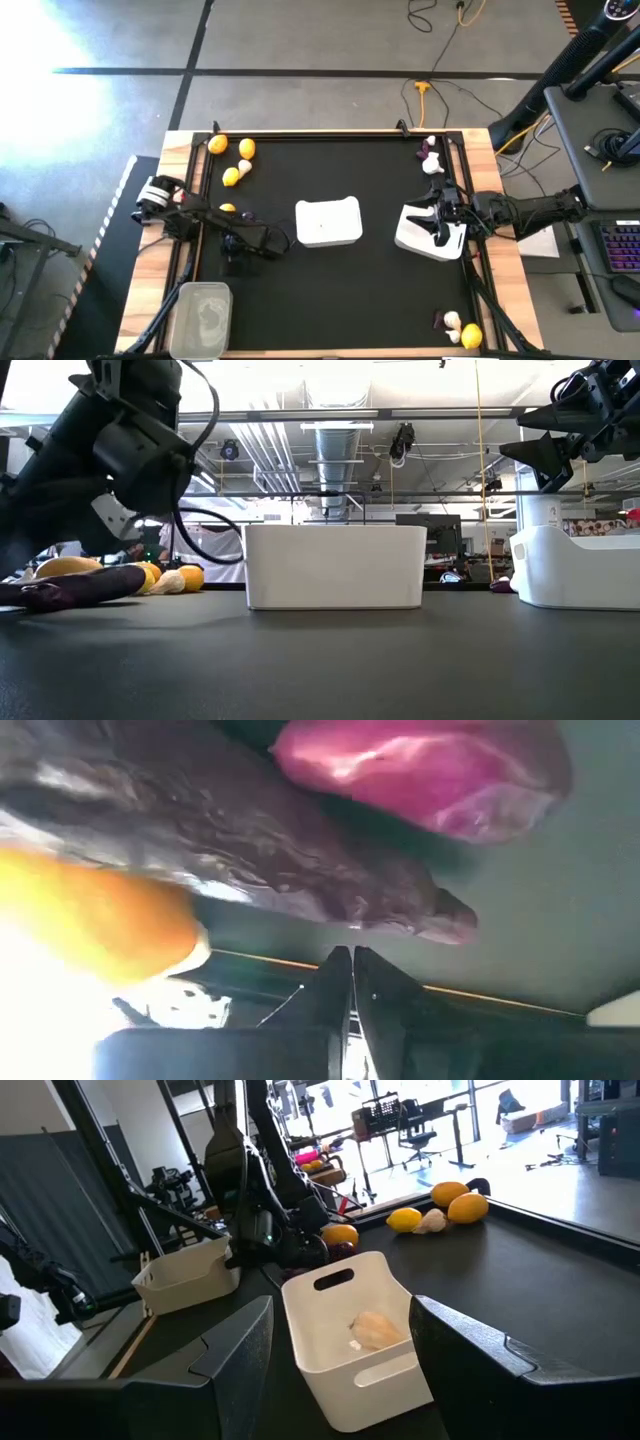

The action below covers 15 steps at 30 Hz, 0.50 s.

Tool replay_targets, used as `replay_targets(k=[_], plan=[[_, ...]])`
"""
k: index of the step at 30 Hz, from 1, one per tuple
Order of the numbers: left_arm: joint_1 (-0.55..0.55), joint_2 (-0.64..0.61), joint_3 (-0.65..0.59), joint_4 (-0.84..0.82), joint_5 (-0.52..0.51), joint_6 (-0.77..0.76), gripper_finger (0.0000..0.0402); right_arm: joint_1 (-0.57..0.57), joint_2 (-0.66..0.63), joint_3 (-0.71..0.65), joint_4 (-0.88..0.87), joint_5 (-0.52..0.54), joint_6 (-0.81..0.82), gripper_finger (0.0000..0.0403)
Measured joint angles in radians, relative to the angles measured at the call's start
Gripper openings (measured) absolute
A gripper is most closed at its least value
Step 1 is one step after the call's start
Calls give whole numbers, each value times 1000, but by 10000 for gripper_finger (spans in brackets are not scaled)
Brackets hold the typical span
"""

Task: Sort produce into baskets
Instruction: Put the garlic into the left white bin

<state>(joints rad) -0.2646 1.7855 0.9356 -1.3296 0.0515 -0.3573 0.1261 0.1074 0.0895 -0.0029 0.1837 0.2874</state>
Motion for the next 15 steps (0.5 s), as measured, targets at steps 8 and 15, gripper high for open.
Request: replay_targets(k=[8, 15], plan=[[40, -146, -45, -58, -171, -138, 9, 0, 0, 0, 0, 0, 0, 228], [112, -289, -96, -45, -190, -378, 71, 0, 0, 0, 0, 0, 0, 228]])
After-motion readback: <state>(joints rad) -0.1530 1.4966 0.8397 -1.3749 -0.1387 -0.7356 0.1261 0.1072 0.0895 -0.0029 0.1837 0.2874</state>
